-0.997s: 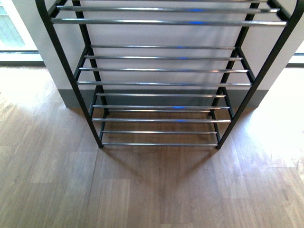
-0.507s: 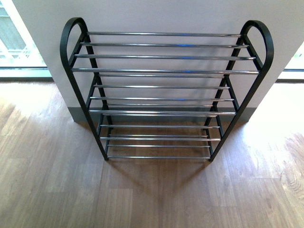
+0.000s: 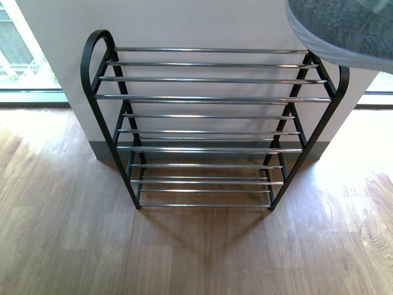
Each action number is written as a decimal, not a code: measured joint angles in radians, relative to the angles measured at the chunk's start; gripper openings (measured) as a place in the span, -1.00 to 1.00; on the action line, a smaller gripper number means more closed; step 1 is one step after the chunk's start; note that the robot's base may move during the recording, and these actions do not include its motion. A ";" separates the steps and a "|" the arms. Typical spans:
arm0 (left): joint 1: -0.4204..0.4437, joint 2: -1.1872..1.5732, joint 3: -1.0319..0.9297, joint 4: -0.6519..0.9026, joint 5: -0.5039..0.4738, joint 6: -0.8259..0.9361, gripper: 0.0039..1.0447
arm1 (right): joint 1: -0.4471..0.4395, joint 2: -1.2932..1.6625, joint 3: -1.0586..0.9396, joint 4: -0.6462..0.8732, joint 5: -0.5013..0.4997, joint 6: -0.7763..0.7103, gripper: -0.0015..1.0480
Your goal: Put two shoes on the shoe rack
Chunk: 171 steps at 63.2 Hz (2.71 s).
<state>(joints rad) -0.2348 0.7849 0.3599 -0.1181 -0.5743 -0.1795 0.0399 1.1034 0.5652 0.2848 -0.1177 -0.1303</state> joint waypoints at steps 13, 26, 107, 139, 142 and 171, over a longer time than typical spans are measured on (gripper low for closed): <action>0.000 0.000 0.000 0.000 0.000 0.000 -0.98 | 0.115 0.279 0.187 0.050 0.144 0.085 -0.98; 0.000 0.000 0.000 0.000 0.000 0.000 -0.98 | 0.197 0.525 0.395 -0.057 0.285 0.289 -0.98; 0.000 0.000 0.000 0.000 0.000 0.000 -0.98 | 0.132 1.078 0.833 -0.089 0.528 0.746 -0.98; 0.000 0.000 0.000 0.000 0.000 0.000 -0.98 | 0.131 1.110 0.881 -0.091 0.530 0.735 -0.98; 0.000 0.000 0.000 0.000 0.000 0.000 -0.98 | 0.132 1.110 0.881 -0.101 0.525 0.735 -0.92; 0.000 0.000 0.000 0.000 -0.001 0.000 -0.98 | 0.113 0.824 0.760 -0.306 0.393 0.818 0.49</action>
<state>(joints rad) -0.2348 0.7849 0.3599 -0.1181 -0.5751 -0.1795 0.1524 1.9278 1.3254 -0.0208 0.2756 0.6872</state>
